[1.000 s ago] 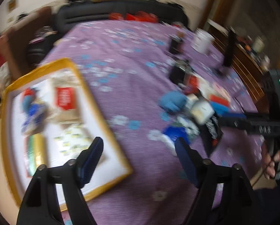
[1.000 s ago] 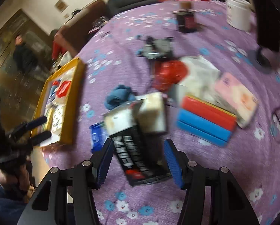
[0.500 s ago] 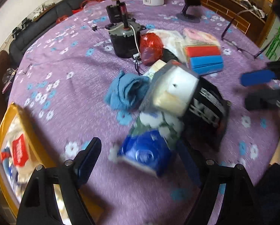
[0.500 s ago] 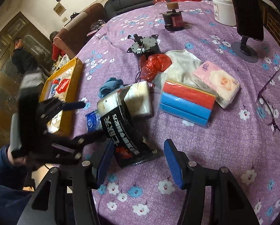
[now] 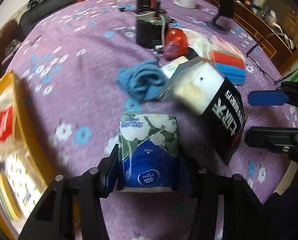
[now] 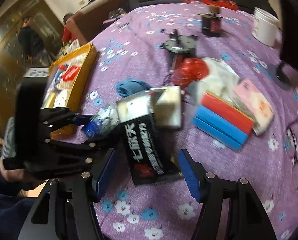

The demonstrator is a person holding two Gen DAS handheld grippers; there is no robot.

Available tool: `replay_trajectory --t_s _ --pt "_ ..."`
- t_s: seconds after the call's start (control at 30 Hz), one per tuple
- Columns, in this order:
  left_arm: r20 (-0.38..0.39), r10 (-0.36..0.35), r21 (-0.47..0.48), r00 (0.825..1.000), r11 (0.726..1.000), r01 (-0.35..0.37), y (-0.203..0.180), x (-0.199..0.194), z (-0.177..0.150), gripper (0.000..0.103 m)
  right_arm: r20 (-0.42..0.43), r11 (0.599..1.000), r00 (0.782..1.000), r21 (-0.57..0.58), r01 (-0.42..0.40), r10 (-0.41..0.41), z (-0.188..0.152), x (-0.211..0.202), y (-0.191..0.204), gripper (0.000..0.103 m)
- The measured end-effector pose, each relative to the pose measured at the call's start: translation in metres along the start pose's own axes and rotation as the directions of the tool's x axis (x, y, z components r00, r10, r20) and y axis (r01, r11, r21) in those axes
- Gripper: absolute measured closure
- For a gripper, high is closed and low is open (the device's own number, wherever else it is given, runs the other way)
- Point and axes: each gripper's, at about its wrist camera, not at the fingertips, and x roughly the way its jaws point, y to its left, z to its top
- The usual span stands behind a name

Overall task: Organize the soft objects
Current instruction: 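Grasp the blue Vinda tissue pack with the left gripper while the right grasps the black wipe pack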

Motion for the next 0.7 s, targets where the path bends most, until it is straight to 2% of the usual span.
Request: replay_trajectory --t_s 0.27,0.3,0.4,0.7 --pt "0.035 0.003 -0.079 0.999 0.997 -0.001 0.013 -0.020 -0.019 0.051 -0.066 0.997 0.996 -0.041 0.064 -0.067 0.013 0.039 0.010 0.033" --pt "0.041 0.006 -0.085 0.999 0.996 -0.002 0.014 -0.022 -0.021 0.051 -0.068 0.997 0.995 -0.045 0.069 -0.072 0.012 0.041 0.011 0.039" --pt "0.055 0.011 -0.098 0.998 0.995 -0.005 0.017 -0.029 -0.023 0.051 -0.059 0.997 0.996 -0.049 0.065 -0.067 0.011 0.041 0.011 0.049" --pt "0.098 0.001 -0.099 0.995 0.995 0.009 0.011 -0.039 -0.017 0.051 -0.017 0.999 0.999 -0.023 0.036 -0.037 0.005 0.025 0.009 0.053"
